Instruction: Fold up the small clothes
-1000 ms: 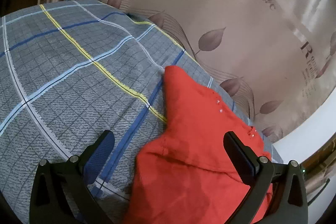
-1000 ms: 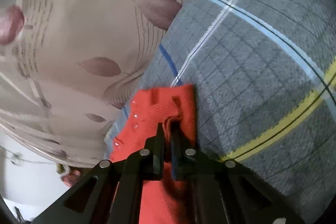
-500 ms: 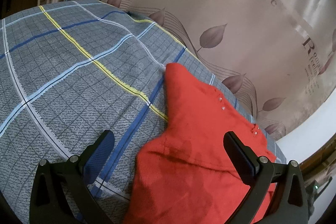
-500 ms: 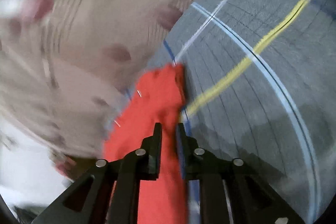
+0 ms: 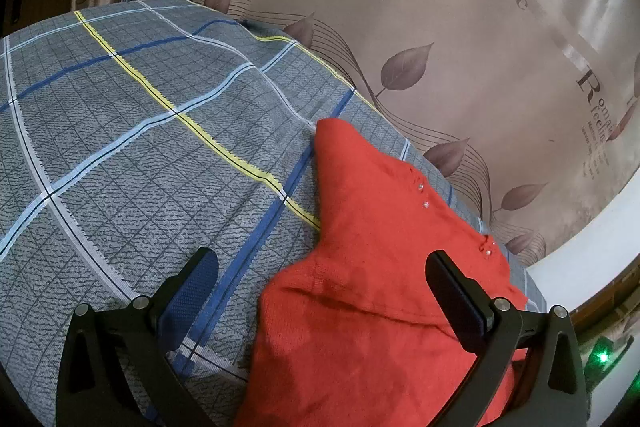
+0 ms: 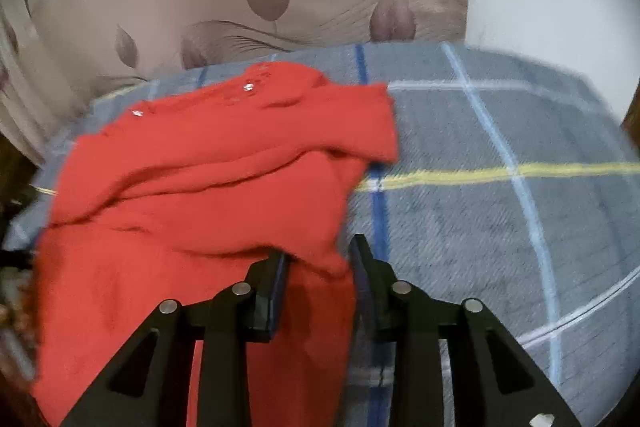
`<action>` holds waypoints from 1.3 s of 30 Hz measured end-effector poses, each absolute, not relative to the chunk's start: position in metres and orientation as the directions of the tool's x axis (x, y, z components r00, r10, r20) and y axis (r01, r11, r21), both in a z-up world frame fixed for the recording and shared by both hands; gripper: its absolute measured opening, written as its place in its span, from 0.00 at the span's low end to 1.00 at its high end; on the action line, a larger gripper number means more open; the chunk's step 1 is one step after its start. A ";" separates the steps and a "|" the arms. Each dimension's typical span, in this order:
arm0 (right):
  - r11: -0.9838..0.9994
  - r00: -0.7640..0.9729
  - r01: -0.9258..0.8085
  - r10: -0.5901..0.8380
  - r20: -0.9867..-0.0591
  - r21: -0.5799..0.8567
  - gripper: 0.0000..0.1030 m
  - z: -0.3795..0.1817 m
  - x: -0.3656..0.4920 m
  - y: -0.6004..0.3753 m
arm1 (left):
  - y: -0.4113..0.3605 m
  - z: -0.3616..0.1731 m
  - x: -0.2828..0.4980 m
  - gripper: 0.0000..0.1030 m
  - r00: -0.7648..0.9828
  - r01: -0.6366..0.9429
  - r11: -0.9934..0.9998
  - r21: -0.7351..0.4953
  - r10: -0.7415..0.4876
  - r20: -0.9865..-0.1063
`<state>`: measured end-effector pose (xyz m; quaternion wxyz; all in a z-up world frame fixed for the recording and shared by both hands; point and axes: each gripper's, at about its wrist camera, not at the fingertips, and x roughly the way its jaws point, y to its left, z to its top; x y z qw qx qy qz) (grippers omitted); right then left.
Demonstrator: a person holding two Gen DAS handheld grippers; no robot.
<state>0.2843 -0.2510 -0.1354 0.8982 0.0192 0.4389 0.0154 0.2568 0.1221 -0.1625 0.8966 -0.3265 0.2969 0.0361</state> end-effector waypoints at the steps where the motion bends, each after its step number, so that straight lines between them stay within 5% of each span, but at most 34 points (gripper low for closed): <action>1: 0.999 0.613 0.011 0.026 -0.790 0.041 0.11 -0.135 0.284 -0.254 | 0.122 -0.163 0.257 1.00 0.821 -0.258 0.784 -0.565 -0.130 -0.556; 10: 0.996 0.617 0.094 -0.051 -0.786 0.010 0.09 -0.134 0.272 -0.271 | 0.120 -0.163 0.259 1.00 0.820 -0.254 0.784 -0.566 -0.136 -0.556; 14: 0.987 0.616 0.100 0.035 -0.787 0.122 0.27 -0.132 0.266 -0.284 | 0.120 -0.163 0.258 1.00 0.819 -0.254 0.785 -0.565 -0.136 -0.557; 20: 0.950 0.677 0.106 0.147 -0.721 0.294 0.30 -0.109 0.242 -0.307 | 0.122 -0.163 0.259 1.00 0.819 -0.254 0.785 -0.565 -0.136 -0.557; 24: 0.970 0.703 0.049 0.135 -0.698 0.237 0.30 -0.095 0.275 -0.295 | 0.122 -0.163 0.259 1.00 0.819 -0.256 0.785 -0.564 -0.134 -0.558; 28: 0.986 0.649 -0.041 0.151 -0.745 0.164 0.07 -0.115 0.311 -0.272 | 0.122 -0.163 0.259 1.00 0.818 -0.256 0.785 -0.564 -0.134 -0.559; 39: 0.979 0.514 -0.150 0.199 -0.834 0.141 0.06 -0.124 0.292 -0.274 | 0.123 -0.164 0.256 1.00 0.817 -0.257 0.787 -0.561 -0.133 -0.561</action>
